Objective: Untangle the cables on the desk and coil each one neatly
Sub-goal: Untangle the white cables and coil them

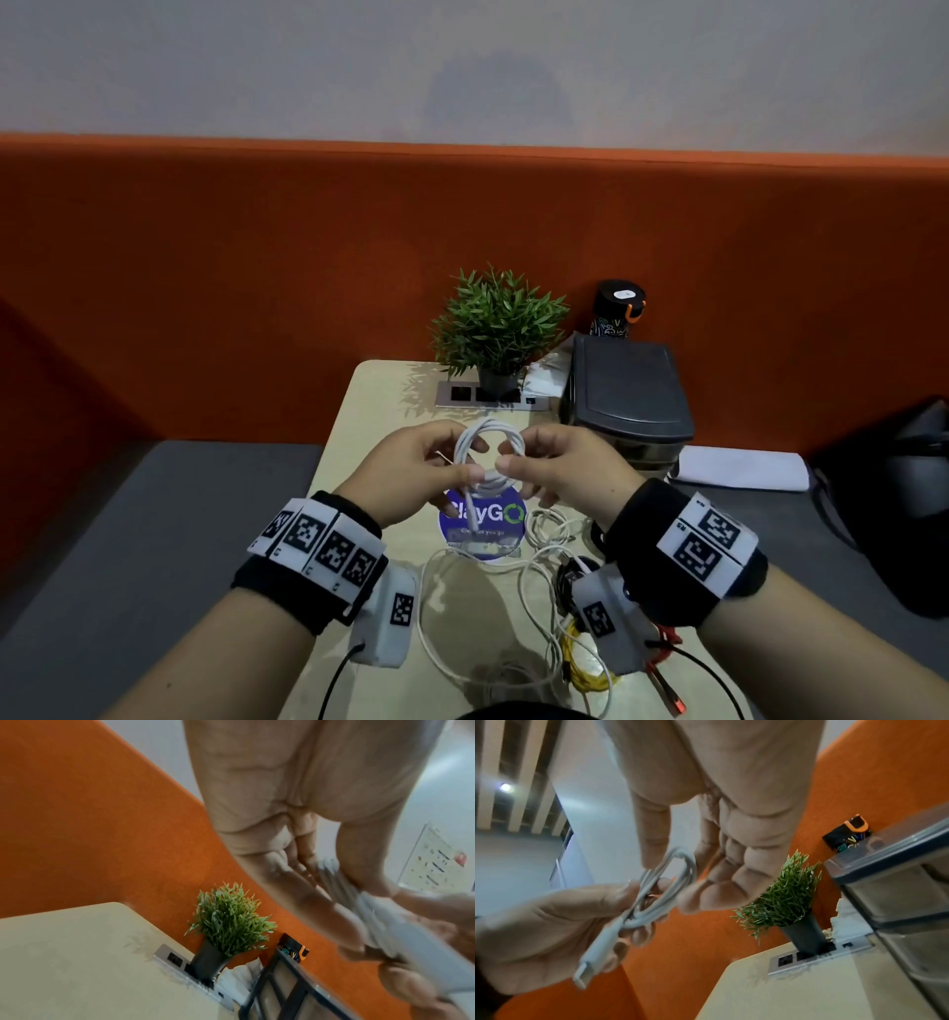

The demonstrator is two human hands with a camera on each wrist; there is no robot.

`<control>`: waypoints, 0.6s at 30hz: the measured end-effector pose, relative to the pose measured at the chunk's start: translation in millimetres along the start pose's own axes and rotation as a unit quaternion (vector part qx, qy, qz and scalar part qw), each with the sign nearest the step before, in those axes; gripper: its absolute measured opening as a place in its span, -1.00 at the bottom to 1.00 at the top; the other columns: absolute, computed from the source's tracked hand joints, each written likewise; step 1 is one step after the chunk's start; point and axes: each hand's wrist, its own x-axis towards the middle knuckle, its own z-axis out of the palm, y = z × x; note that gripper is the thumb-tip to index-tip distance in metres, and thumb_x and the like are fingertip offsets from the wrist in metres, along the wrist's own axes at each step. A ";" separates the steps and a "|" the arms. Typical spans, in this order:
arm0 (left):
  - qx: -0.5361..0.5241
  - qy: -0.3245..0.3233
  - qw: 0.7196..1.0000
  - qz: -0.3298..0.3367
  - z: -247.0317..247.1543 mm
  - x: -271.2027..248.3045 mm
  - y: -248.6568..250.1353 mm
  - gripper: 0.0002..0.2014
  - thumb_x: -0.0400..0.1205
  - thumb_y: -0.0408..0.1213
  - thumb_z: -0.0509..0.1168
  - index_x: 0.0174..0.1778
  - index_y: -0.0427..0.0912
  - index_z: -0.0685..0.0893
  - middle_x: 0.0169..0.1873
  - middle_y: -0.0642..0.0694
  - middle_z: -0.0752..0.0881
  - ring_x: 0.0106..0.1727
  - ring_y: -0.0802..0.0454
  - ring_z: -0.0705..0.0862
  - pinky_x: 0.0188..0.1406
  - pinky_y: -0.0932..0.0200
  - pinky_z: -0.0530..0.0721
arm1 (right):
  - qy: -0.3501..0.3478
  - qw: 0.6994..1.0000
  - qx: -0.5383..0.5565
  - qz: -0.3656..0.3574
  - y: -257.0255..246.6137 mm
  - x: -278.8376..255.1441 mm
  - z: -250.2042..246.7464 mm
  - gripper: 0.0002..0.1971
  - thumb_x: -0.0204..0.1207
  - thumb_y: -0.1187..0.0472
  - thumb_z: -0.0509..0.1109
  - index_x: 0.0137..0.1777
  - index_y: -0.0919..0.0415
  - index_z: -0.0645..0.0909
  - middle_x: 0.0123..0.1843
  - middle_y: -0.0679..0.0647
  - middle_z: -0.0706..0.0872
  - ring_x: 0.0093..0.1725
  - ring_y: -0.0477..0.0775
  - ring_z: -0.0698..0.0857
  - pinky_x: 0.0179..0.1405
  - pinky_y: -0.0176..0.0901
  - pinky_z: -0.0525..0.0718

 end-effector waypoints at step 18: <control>0.142 0.059 0.973 -0.173 8.6 19.0 -124.6 -0.89 0.58 -0.32 0.36 -0.24 -0.03 0.65 -0.16 -0.07 0.70 -0.17 -0.03 0.65 -0.18 0.12 0.64 | 0.120 0.964 0.056 0.229 80.0 57.5 10.4 -0.79 0.54 0.31 0.43 -0.29 0.43 0.61 -0.38 0.21 0.68 -0.73 0.06 0.50 -0.72 -0.33 0.35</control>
